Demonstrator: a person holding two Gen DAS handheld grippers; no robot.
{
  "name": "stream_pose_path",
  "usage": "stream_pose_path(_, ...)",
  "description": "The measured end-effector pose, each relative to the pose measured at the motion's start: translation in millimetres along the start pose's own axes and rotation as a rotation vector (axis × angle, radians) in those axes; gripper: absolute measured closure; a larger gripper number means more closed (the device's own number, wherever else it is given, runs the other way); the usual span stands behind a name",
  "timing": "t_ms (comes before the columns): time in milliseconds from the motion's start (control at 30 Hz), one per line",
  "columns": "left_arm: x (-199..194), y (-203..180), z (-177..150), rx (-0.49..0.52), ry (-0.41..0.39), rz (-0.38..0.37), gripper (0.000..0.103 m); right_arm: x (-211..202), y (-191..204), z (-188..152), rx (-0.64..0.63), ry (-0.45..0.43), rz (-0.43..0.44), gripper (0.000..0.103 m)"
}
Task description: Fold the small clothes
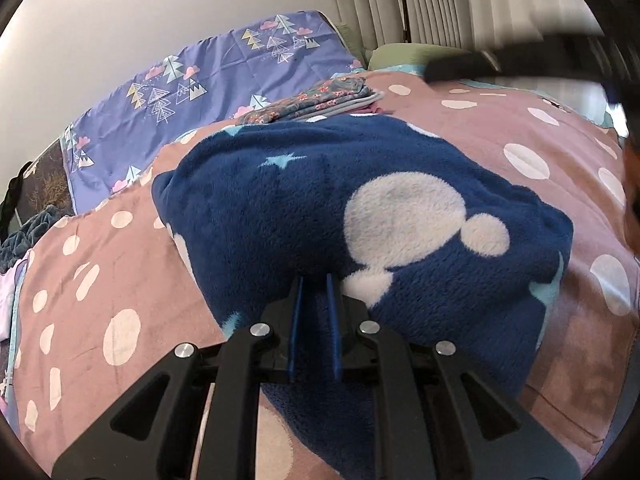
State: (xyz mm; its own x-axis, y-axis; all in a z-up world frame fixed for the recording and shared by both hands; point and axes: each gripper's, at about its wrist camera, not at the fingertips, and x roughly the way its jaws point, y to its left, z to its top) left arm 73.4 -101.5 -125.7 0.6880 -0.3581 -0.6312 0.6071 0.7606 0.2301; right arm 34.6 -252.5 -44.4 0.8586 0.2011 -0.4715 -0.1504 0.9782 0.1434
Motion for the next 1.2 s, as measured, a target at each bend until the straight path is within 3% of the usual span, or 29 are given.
stream_pose_path(100,-0.7,0.2,-1.8,-0.011,-0.009,-0.005,0.091,32.2,-0.7,7.7,-0.01,0.05,-0.021,0.063)
stream_pose_path(167,-1.7,1.9,-4.1,-0.019,-0.019,-0.02,0.091,89.5,-9.5,-15.4,-0.007,0.258,-0.101,0.06)
stream_pose_path(233,-0.2,4.4,-5.1,-0.035,-0.035,-0.046,0.091,106.6,-16.2,-33.9,-0.024,0.216,-0.095,0.061)
stream_pose_path(333,-3.3,10.9,-5.1,-0.039,-0.04,-0.079,0.091,99.1,-10.8,-23.8,-0.03,0.233,-0.11,0.059)
stream_pose_path(467,-16.3,42.8,6.5,-0.147,-0.064,-0.175,0.089,85.4,-12.6,-6.0,-0.008,0.243,-0.087,0.06)
stream_pose_path(600,-19.3,69.7,40.3,-0.176,-0.134,-0.105,0.089,55.6,-12.9,33.1,0.033,0.131,-0.006,0.059)
stream_pose_path(700,-1.9,85.4,70.1,-0.192,-0.15,-0.117,0.088,55.7,-5.6,59.0,0.009,0.071,0.019,0.057)
stream_pose_path(767,27.6,92.9,83.0,-0.171,-0.122,-0.07,0.074,74.9,-6.2,65.8,0.012,0.095,0.032,0.054)
stream_pose_path(800,53.9,95.8,82.3,-0.149,-0.064,-0.03,0.073,90.2,-8.4,62.0,0.013,0.133,0.028,0.053)
stream_pose_path(833,81.9,96.7,76.9,-0.124,0.015,0.02,0.067,120.5,-14.7,49.0,0.004,0.226,-0.014,0.052)
stream_pose_path(867,107.0,97.8,65.5,-0.114,0.066,0.019,0.067,154.9,-22.9,28.5,-0.004,0.341,-0.043,0.052)
stream_pose_path(900,121.7,101.2,55.6,-0.169,0.059,-0.023,0.067,179.1,-34.3,10.1,0.025,0.397,0.0,0.052)
stream_pose_path(933,120.6,106.6,52.2,-0.256,0.029,-0.05,0.068,182.2,-52.6,7.8,0.128,0.39,0.06,0.054)
stream_pose_path(967,117.3,103.5,54.0,-0.246,0.028,-0.037,0.069,176.4,-58.0,13.7,0.155,0.387,0.07,0.056)
stream_pose_path(1033,112.0,93.6,54.1,-0.203,0.016,-0.004,0.069,174.7,-45.9,11.8,0.056,0.374,0.024,0.056)
stream_pose_path(1200,103.0,97.9,58.4,-0.206,0.031,-0.015,0.069,170.5,-43.4,14.6,0.041,0.359,0.014,0.055)
